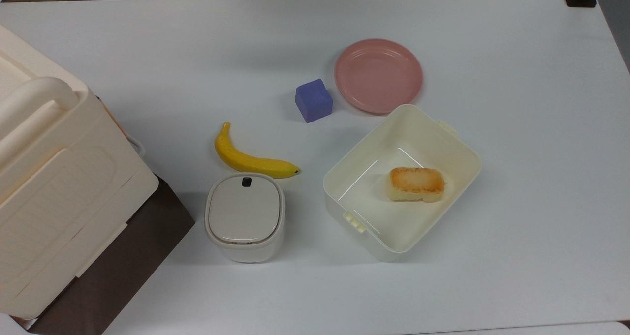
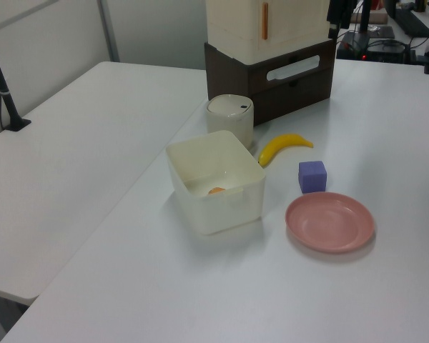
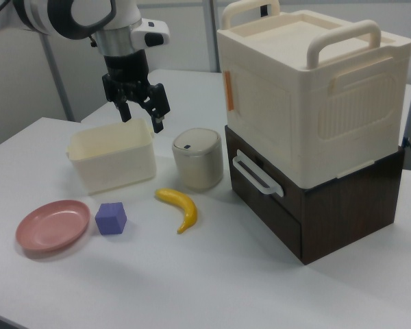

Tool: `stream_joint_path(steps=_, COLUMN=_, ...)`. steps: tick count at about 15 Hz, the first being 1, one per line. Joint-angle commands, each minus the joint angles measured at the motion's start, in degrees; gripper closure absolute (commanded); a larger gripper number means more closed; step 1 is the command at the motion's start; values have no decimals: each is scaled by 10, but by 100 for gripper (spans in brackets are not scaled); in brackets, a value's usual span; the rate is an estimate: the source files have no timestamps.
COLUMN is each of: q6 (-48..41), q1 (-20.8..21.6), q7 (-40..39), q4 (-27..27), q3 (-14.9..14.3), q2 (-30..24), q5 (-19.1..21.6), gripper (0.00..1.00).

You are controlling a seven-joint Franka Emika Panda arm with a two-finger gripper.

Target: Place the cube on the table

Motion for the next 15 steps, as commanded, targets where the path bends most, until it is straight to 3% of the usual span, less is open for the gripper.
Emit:
stream_joint_path(steps=1, q6=-14, q1=1, q7=6, q4=7, q3=-3, q2=1, q5=14, gripper=0)
stream_joint_path(steps=15, q6=-13, q1=4, q7=11, q4=7, q3=-2, q2=4, q5=14, gripper=0)
